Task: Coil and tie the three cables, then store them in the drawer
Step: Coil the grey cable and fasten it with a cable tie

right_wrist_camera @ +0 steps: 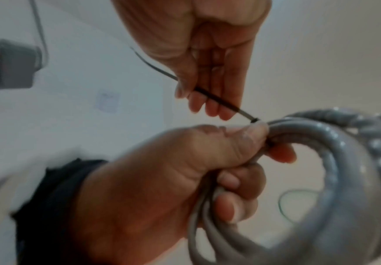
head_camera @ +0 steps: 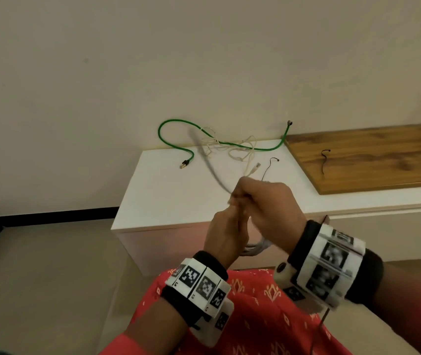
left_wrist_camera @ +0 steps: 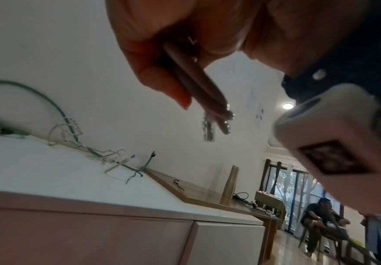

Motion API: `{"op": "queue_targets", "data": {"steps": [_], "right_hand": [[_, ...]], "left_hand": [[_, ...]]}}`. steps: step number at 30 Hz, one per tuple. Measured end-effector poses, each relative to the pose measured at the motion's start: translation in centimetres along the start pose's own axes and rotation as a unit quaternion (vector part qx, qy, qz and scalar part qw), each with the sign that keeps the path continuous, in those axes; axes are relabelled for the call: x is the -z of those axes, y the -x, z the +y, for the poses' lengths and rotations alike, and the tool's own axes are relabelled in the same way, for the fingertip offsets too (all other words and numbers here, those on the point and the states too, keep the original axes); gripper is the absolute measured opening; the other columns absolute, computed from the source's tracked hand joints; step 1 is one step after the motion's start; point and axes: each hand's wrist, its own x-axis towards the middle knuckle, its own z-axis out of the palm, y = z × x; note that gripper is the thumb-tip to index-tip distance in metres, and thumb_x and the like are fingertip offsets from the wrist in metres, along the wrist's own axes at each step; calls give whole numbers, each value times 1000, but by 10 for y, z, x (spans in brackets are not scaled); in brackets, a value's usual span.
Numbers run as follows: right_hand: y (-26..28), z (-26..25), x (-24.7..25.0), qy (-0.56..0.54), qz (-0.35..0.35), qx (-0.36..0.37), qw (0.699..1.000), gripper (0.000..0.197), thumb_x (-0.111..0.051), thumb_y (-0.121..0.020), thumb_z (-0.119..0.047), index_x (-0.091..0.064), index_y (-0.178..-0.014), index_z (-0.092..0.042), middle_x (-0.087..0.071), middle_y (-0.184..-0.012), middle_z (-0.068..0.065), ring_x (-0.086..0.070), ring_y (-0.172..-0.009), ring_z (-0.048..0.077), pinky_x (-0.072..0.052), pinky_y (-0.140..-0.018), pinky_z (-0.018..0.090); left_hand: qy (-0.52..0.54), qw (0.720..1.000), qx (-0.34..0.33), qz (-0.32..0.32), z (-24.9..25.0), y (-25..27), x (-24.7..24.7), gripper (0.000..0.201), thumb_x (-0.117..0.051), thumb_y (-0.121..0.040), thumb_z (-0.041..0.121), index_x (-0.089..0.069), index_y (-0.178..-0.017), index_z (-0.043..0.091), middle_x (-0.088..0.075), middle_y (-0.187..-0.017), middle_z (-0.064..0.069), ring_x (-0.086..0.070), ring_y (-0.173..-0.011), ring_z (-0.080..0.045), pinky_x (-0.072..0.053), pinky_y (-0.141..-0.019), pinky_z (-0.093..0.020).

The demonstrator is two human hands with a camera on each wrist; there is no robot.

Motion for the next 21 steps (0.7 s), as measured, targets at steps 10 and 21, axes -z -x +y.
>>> {"op": "queue_targets", "data": {"steps": [10,21], "right_hand": [[-26,59,-5,-81,-69,-238,965,36,-63,-84,-19,-54,-117,-6,-61,-102,11,-57,-91,18,-47,-73,25],[-95,80,-96,-158,-107,-340,921,31,-46,-81,19,-55,-105,2,-56,-71,7,-52,-64,16,-43,-62,26]], "left_hand": [[139,984,108,6,-48,-18,21,10,-39,-96,15,-46,-92,9,-45,-65,-1,-47,-47,-16,-37,-39,-10],[186,942,268,82,-131,-57,76,25,-42,-93,9,-47,-69,6,-45,-60,-7,-48,-51,-17,-44,-42,-25]]}}
